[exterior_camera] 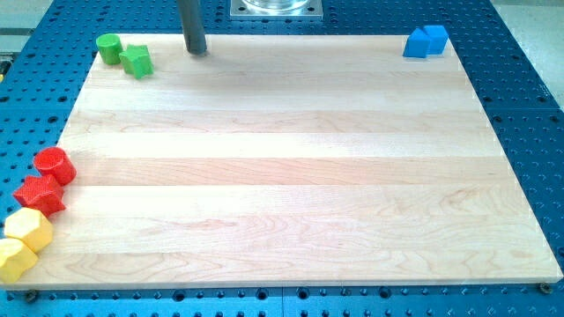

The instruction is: Push the green star diagonal to the blue triangle

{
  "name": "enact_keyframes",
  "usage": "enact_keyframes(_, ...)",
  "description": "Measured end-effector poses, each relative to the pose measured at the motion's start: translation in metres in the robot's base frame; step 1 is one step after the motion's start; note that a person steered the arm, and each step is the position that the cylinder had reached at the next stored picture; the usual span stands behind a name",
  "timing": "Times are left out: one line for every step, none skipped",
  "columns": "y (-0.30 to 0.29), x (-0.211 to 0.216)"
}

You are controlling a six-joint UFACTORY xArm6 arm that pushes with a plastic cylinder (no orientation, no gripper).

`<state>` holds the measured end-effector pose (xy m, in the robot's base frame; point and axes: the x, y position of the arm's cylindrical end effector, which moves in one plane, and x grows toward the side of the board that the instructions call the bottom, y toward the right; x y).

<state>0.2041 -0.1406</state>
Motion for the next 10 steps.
enact_keyframes(-0.019, -0.012)
enact_keyframes(-0.042, -0.01)
enact_keyframes(-0.071, 0.004)
enact_keyframes(-0.082, 0.036)
enact_keyframes(-0.082, 0.073)
enact_keyframes(-0.082, 0.111)
enact_keyframes(-0.085, 0.149)
enact_keyframes(-0.083, 0.153)
enact_keyframes(-0.09, 0.164)
enact_keyframes(-0.084, 0.17)
